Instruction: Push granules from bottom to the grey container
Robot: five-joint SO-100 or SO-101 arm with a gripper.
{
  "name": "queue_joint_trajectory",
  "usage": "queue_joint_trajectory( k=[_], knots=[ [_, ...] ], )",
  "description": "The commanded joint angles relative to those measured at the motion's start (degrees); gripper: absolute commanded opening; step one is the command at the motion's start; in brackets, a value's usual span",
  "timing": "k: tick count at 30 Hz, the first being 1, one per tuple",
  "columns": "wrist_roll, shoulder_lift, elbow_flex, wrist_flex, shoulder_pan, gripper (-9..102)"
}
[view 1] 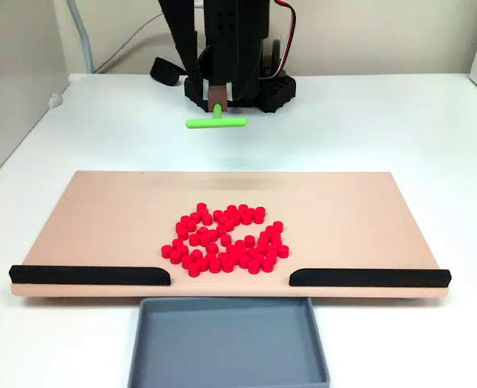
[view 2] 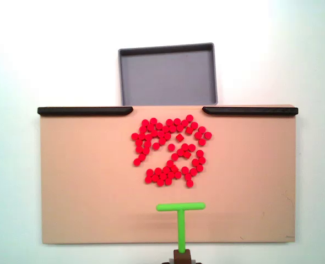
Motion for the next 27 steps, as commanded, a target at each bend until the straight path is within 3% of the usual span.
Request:
queue_joint_trajectory(
  k=[1, 27],
  knots=[
    [12.8, -21.0, -15.1, -0.1, -7.3, 0],
    [11.2, -19.8, -14.6, 0.4, -6.3, 0]
  ],
)
